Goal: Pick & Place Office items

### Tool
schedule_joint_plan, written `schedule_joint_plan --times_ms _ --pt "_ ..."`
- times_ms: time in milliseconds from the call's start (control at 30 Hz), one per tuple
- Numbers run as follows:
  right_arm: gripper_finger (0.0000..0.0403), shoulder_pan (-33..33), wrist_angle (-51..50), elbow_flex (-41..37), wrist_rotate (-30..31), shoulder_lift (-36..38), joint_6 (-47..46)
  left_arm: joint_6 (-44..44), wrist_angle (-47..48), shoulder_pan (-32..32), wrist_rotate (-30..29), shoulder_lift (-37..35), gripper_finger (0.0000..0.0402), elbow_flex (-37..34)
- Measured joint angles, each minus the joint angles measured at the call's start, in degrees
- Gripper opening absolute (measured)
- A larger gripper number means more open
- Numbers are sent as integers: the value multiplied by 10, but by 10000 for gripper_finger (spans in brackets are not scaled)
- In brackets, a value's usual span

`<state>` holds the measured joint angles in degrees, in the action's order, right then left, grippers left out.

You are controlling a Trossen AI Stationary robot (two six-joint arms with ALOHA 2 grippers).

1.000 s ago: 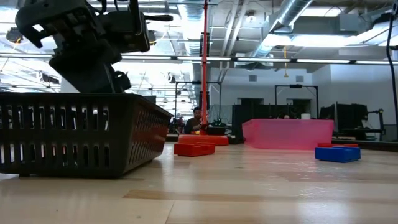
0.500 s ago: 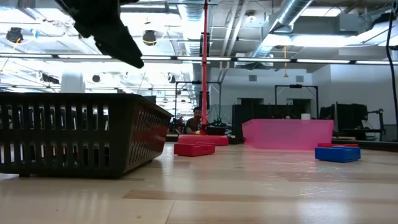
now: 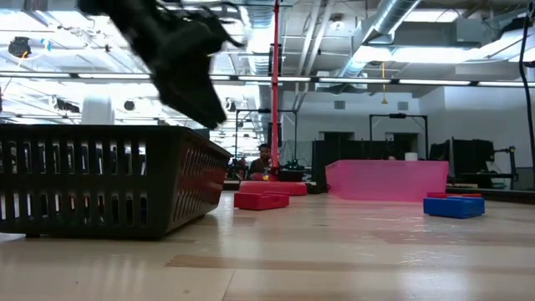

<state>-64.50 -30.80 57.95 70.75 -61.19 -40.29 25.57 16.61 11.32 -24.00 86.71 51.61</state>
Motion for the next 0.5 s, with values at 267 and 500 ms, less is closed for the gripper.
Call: schedule_joint_plan --times_ms 267,500 --pt "223 -4 0 0 -2 1 2 -67 59 -3 -32 118 264 159" --pt "223 -28 0 0 -1 1 14 6 91 -9 -6 195 307 243"
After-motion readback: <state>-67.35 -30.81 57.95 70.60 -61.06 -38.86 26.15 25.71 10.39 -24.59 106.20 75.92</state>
